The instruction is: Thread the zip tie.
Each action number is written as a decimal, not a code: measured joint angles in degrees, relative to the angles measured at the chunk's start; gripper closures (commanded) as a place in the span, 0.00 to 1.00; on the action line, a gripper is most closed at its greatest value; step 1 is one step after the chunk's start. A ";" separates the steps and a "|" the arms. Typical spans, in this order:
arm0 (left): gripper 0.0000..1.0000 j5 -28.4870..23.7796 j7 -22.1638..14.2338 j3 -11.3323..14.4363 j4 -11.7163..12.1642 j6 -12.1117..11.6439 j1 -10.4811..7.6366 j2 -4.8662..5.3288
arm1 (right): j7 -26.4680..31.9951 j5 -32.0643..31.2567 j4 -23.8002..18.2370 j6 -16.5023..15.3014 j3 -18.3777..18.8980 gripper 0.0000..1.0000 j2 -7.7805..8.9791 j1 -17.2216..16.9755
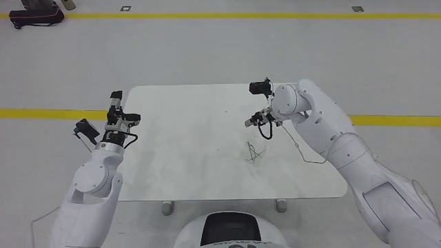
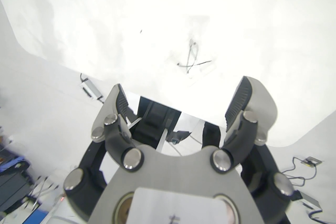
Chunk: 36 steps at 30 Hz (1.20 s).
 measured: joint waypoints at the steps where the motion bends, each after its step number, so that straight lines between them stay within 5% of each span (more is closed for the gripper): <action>1: 0.00 0.00 0.00 0.00 0.00 0.00 0.00 0.00 | 0.13 -1.64 0.39 -0.39 0.02 0.00 0.03 0.64; 15: 0.00 0.00 0.00 0.00 0.00 0.00 0.00 0.00 | 0.27 -1.07 0.51 -0.11 -0.22 0.00 -0.04 0.23; 19: 0.00 0.00 0.00 0.00 0.00 0.00 0.00 0.00 | -4.87 -1.91 -0.27 2.99 -2.16 0.00 -0.77 -3.34; 36: 0.00 0.00 0.00 0.00 0.00 0.00 0.00 0.00 | -4.01 -9.60 4.37 3.03 0.38 0.00 -6.98 -7.43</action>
